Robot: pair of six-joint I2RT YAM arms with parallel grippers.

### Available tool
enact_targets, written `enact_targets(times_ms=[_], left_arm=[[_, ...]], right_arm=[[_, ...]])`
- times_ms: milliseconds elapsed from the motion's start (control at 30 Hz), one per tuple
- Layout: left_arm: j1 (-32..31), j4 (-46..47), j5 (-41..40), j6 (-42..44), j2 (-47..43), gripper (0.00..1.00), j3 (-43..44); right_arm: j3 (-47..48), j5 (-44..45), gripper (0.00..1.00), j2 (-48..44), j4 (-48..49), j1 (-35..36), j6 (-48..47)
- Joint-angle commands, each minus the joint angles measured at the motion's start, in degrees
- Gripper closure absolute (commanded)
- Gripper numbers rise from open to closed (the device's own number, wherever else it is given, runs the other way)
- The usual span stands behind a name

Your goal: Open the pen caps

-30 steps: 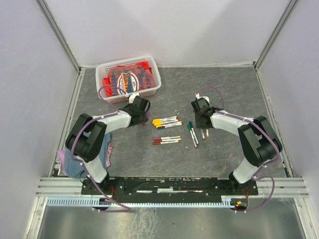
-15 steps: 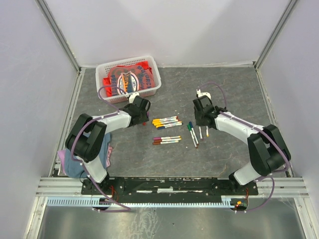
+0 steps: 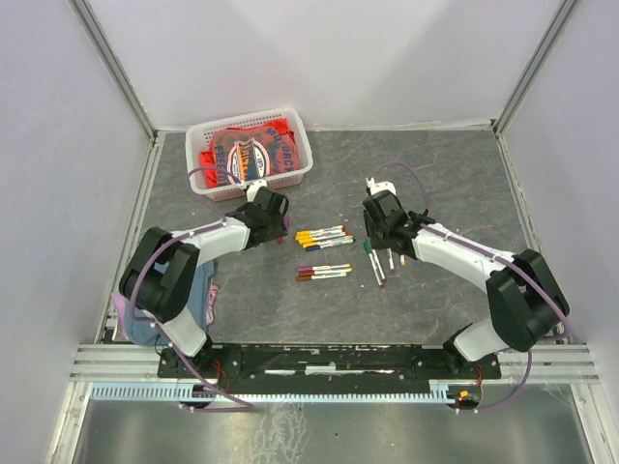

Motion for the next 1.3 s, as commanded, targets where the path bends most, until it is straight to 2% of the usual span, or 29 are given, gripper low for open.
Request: enact_targets(times_ms=[0, 433, 1267], left_arm=[[-0.07, 1.09, -0.44, -0.21, -3.48, 0.46, 0.07], [-0.08, 2.24, 0.15, -0.57, -6.76, 0.46, -0.54], [-0.14, 1.4, 0.5, -0.14, -11.0, 0.46, 0.01]], right_arm=[[0.48, 1.05, 0.55, 0.64, 0.3, 1.15, -0.05], [-1.04, -0.32, 0.65, 2.98, 0.75, 1.47, 0.8], [-0.96, -1.35, 0.7, 8.43, -0.17, 1.51, 1.16]])
